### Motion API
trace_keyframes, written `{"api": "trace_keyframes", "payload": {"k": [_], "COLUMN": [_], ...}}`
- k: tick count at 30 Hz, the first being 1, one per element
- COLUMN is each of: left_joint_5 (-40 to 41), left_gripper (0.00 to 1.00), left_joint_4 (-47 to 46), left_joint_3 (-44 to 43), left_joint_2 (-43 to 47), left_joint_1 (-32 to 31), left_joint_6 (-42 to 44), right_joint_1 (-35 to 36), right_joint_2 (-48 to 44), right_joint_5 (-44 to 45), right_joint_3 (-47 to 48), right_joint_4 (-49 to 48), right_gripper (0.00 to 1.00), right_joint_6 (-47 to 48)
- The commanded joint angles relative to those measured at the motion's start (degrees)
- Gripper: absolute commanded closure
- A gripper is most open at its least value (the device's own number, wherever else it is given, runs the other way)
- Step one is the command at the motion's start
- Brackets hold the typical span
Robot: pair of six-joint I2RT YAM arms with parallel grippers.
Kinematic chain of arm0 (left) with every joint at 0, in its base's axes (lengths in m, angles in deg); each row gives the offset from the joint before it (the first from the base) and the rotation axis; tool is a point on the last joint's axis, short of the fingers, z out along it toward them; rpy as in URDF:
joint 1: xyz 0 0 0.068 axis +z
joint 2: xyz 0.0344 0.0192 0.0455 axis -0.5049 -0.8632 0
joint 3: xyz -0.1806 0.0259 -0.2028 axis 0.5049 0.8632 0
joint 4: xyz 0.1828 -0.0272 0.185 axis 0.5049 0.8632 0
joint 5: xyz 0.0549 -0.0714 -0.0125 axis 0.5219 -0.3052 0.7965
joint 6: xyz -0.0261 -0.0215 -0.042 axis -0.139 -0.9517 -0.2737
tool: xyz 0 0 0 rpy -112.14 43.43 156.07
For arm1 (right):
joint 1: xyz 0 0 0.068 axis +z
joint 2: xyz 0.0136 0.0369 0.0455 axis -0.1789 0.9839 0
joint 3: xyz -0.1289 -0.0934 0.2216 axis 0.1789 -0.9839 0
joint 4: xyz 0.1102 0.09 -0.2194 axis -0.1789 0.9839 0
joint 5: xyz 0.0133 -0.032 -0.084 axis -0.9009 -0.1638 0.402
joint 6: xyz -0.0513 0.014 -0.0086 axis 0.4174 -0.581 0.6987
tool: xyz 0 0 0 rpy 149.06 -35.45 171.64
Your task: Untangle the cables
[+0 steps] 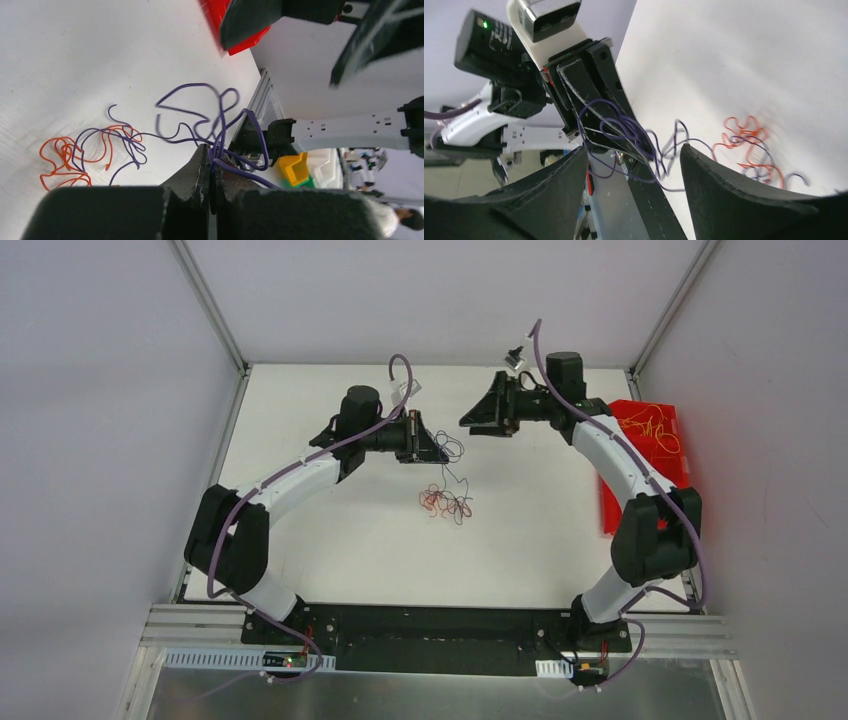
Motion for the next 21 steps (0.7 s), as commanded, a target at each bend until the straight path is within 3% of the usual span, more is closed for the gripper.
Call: {"api": "trace_keyframes", "payload": {"k": [1,5,9,12,21], "left_joint_5": [-0.79,0.0,0.3,0.44,0.16], "left_gripper": [1.0,1.0,1.0,1.0,1.0], "left_joint_4": [-9.66,-11.81,-11.0,-10.23,-9.1], "left_joint_3": [1.66,1.96,0.86,0.64,0.77], "left_joint_2": [-1.72,-4.03,-5.64,-6.06,-5.03], "left_joint_1": [2.26,3.26,3.55,3.47,3.14], "left_joint_6": [-10.24,-14.01,-15.35,-15.83,-14.61], "right_joint_1": [-7.2,-7.41,-2.83,2.0,8.88], "right_joint_2": [-1.41,-5.64,-9.58,-10.03,-4.1], "right_joint_5": [-2.09,-1.75,1.89,4.88,14.57], "right_joint_3": [-2.49,-8.85,-12.09,-9.12,-1.25], "right_joint_4": [-2.63,-3.71,-3.01,2.43,6.05], "right_gripper": [0.28,0.27,0.42,0.53,0.52], "right_joint_6": [-3.13,-1.06,2.16,7.96,13.22]}}
